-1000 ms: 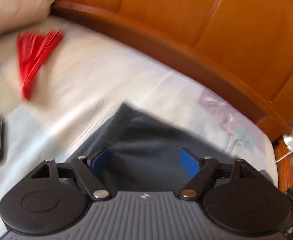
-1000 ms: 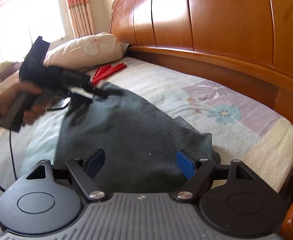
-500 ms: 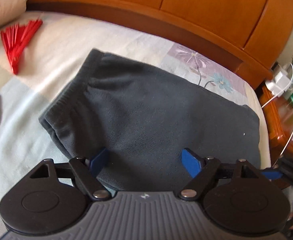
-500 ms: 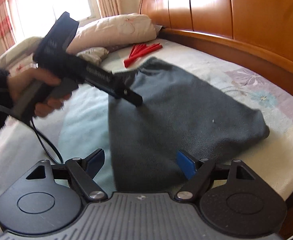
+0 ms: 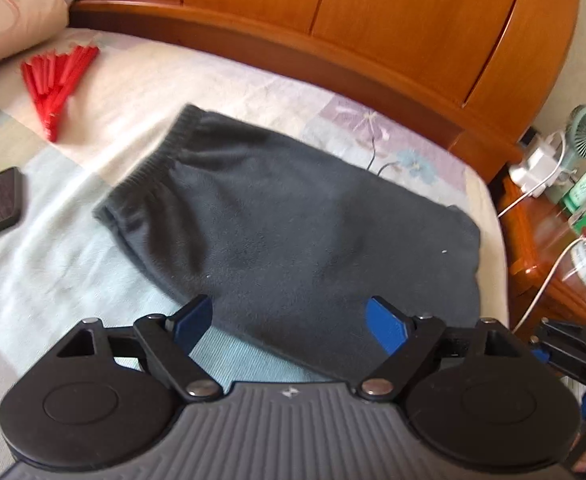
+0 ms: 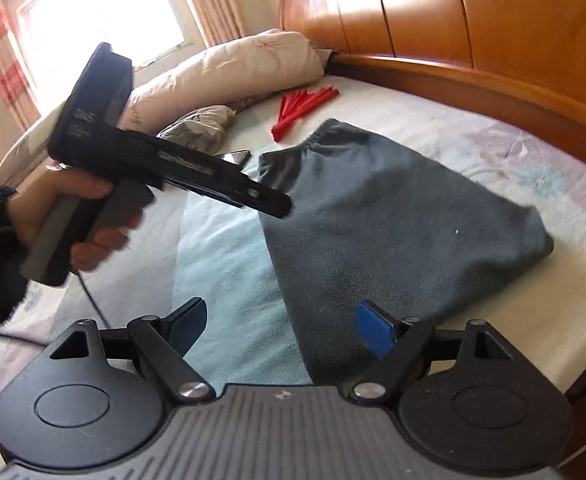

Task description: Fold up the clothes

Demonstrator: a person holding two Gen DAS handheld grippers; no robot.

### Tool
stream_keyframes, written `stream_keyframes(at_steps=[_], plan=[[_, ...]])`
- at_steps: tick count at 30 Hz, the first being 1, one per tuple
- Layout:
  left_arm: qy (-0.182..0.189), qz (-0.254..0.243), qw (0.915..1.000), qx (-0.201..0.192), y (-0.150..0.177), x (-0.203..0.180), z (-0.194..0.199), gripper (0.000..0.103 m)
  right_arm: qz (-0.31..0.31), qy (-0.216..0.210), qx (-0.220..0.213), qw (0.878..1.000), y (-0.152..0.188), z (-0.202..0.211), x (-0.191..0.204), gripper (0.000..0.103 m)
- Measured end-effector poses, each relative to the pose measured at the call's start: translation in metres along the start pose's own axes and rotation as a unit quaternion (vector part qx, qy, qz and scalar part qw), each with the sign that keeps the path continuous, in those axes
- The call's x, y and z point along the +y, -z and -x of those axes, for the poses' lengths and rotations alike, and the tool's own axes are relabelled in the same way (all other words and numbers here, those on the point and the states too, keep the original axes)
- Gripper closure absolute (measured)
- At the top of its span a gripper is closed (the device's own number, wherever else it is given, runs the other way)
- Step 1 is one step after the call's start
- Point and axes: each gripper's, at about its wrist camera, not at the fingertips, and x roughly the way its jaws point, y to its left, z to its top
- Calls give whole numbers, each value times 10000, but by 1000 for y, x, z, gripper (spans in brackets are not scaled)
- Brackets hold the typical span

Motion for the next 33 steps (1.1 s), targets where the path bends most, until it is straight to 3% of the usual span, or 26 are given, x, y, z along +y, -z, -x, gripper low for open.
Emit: stream_keyframes(at_steps=[3, 6, 10, 13, 14, 15, 16, 19, 26, 29, 33], plan=[[-161, -74, 9998, -58, 14, -3, 21, 17, 56, 184, 55, 9998, 7, 4, 2, 23], [-187, -122, 9997, -82, 29, -4, 34, 17, -623, -57, 144, 9979, 19, 4, -18, 26], [-221, -186, 9995, -113, 50, -4, 52, 17, -1749, -619, 125, 9826, 30, -11, -53, 31], [-239, -197, 9995, -114, 58, -3, 60, 17, -2306, -783, -112, 9698, 30, -25, -70, 39], [-239, -194, 9994, -129, 58, -3, 62, 17, -2462, -837, -162, 9655, 29, -29, -75, 48], [-238, -188, 9994, -148, 58, -2, 64, 17, -2639, -783, -151, 9612, 30, -33, -79, 69], [-228, -184, 9994, -179, 58, -2, 66, 17, -2740, -756, -133, 9587, 32, -33, -80, 79], [-167, -143, 9995, -248, 59, 0, 73, 17, -3040, -675, -79, 9503, 37, -32, -81, 84], [-54, -115, 9995, -284, 49, 1, 61, 17, -2248, -45, 35, 9744, 31, -18, -55, 80], [-40, -155, 9992, -362, 36, -1, 51, 17, -1317, 708, -155, 9886, 19, 3, -31, 74], [-103, -44, 9991, -407, 7, -1, 19, 17, -551, 1232, -461, 9898, 0, 9, -16, 70]])
